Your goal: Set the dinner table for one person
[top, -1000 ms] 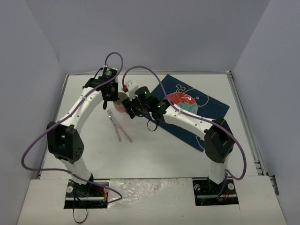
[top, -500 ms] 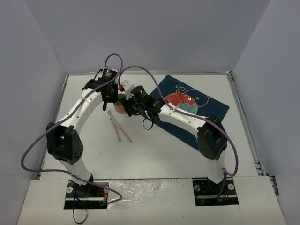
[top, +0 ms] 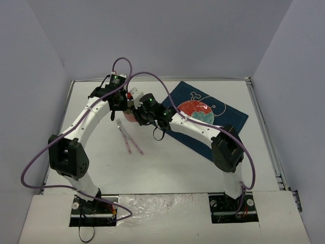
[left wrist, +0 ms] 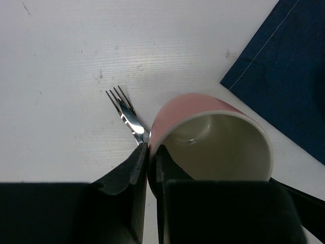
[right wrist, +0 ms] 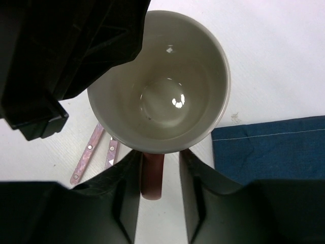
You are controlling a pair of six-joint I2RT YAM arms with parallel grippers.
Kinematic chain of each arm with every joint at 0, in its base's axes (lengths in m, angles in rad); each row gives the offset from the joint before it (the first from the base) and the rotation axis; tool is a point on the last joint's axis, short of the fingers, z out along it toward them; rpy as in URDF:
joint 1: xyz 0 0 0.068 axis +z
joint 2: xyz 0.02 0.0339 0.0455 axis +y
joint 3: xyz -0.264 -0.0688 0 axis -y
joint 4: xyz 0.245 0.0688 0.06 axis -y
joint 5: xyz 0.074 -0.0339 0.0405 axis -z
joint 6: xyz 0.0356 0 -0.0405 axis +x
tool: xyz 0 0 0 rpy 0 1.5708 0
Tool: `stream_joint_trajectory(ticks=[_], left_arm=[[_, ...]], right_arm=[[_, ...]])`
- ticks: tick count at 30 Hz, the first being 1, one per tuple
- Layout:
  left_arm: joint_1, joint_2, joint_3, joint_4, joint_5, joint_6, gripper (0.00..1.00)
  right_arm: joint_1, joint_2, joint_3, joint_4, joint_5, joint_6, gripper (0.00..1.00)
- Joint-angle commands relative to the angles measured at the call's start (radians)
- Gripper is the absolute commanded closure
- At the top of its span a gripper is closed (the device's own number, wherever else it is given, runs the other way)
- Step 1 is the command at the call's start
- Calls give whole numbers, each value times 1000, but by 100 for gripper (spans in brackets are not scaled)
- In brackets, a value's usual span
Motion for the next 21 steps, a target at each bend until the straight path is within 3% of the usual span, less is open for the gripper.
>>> stream_joint_trajectory(ticks=[1,5,8,14,21], left_arm=[[7,-94,22,81,14,-17,100],[8,-100,16,86,14,-16,100],[12,-106,4,96,8,-17,98],[46,-120,-8,114,27,-31,70],[90,-175,-44,170,49,-39,53]], right_arm=[[6,-8,58,43,10,-7,80],[6,-14,51,45,23,-16,98],[4,-33,25,50,53,-31,100],[-14,-115,-79,108,88,-31,100],[-79,-255,-239,160,96,-37,100]])
